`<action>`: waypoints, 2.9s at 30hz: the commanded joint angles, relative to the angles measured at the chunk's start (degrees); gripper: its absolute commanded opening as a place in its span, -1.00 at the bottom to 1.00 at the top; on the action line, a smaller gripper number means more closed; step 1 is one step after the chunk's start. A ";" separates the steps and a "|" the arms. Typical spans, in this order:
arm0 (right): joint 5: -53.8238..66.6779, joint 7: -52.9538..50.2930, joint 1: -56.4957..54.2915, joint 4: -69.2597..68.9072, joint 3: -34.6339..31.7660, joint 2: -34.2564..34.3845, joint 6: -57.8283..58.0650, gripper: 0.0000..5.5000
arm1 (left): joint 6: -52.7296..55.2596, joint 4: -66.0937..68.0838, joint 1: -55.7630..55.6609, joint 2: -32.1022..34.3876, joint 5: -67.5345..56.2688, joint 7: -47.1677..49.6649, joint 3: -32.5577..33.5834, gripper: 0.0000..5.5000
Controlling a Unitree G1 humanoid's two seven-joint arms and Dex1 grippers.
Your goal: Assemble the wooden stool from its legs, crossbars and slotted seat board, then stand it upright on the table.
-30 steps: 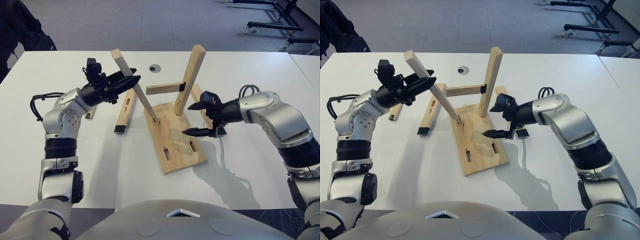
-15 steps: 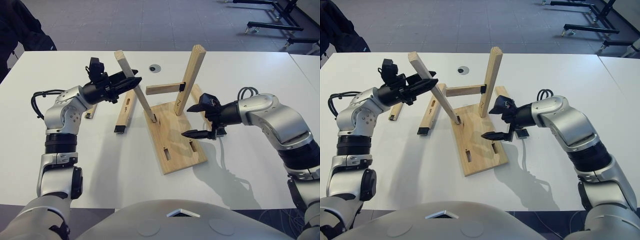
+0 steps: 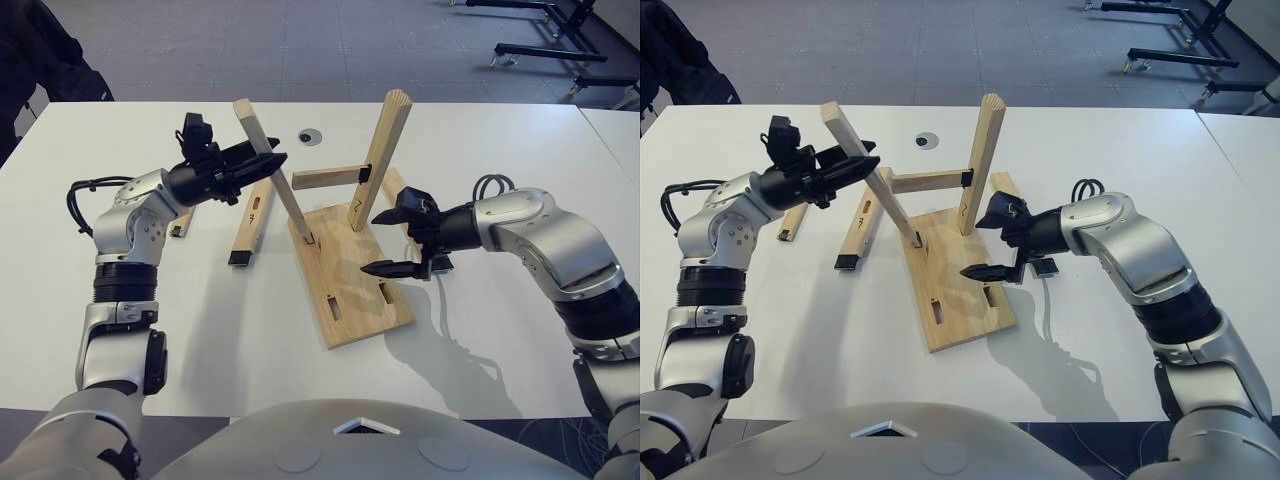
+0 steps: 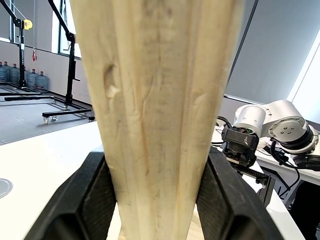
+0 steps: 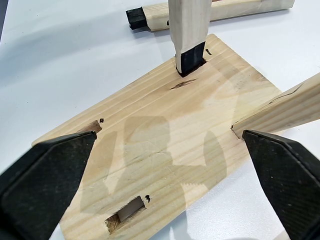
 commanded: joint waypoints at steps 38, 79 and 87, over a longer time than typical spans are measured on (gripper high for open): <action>5.15 -1.92 -1.73 -3.48 -3.37 1.70 3.40 0.96 | -1.91 -11.32 2.93 3.70 5.53 0.22 -6.73 -0.26; 10.48 -47.37 -19.86 -14.97 -12.55 24.65 16.01 -0.77 | -4.03 -3.85 -2.89 2.87 7.85 -1.36 -8.76 -0.26; 9.03 -48.71 -3.37 -19.71 -10.61 26.03 14.57 -0.99 | -4.33 -3.57 -2.72 2.77 8.21 -1.27 -9.02 -0.26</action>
